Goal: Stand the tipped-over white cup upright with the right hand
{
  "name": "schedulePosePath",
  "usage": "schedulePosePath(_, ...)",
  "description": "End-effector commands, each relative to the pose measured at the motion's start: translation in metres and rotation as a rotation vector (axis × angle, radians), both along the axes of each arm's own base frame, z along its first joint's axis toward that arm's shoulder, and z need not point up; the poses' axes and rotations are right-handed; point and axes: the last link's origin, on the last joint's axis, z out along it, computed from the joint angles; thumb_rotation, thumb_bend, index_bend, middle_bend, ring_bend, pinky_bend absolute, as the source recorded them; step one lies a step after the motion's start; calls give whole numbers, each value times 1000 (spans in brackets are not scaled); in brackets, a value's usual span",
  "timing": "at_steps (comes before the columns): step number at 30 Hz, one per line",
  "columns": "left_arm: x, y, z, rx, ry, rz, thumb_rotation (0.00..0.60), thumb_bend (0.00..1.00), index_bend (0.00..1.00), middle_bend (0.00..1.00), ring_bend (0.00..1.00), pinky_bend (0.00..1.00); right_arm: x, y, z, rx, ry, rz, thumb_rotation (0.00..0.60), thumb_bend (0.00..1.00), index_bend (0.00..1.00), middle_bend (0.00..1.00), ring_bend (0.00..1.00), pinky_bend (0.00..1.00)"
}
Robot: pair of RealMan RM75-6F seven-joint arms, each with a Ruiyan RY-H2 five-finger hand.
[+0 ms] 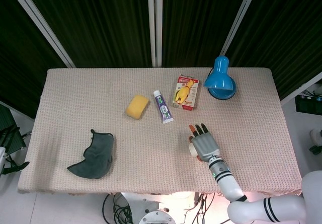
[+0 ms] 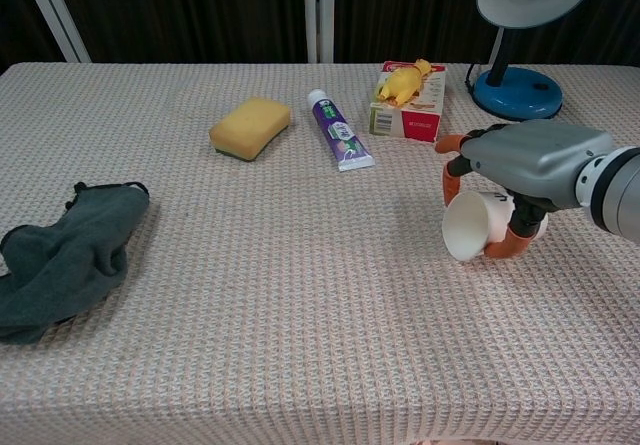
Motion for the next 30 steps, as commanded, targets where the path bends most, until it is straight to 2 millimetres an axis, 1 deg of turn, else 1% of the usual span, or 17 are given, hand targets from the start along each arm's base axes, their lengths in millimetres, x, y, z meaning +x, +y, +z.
schedulePosePath(1,1,1,0,0,1,-1,600,124,17,0,0,3,2,-2,13,-37,-72,-4,600,172,471,0,0,0)
schedulePosePath(4,1,2,0,-1,1,-1,600,124,17,0,0,3,-1,-5,29,-73,-172,-22,600,172,480,0,0,0)
schedulePosePath(6,2,2,-1,-5,2,1,600,124,17,0,0,3,-5,-9,36,-85,-269,-49,600,172,492,0,0,0)
schedulePosePath(9,2,3,-3,-9,3,2,600,124,17,0,0,4,-18,-17,41,-71,-542,-146,600,171,534,0,0,0)
schedulePosePath(13,3,4,-4,-9,7,-2,600,124,17,0,0,4,-40,-21,33,12,-874,-291,600,176,583,0,0,0)
schedulePosePath(16,3,4,-4,-10,14,-6,600,124,17,0,0,4,-57,-24,25,21,-1052,-335,600,176,590,5,0,0)
schedulePosePath(19,3,5,-4,-13,16,-10,600,124,17,0,0,4,-69,-25,15,39,-1183,-388,600,177,598,17,0,0)
schedulePosePath(22,5,7,-4,-15,13,-12,600,125,17,0,0,4,-78,-27,5,62,-1259,-425,600,178,607,27,0,0)
schedulePosePath(30,2,7,-5,-9,22,-22,600,124,17,0,0,4,-96,-25,-24,121,-1305,-472,600,179,620,31,0,0)
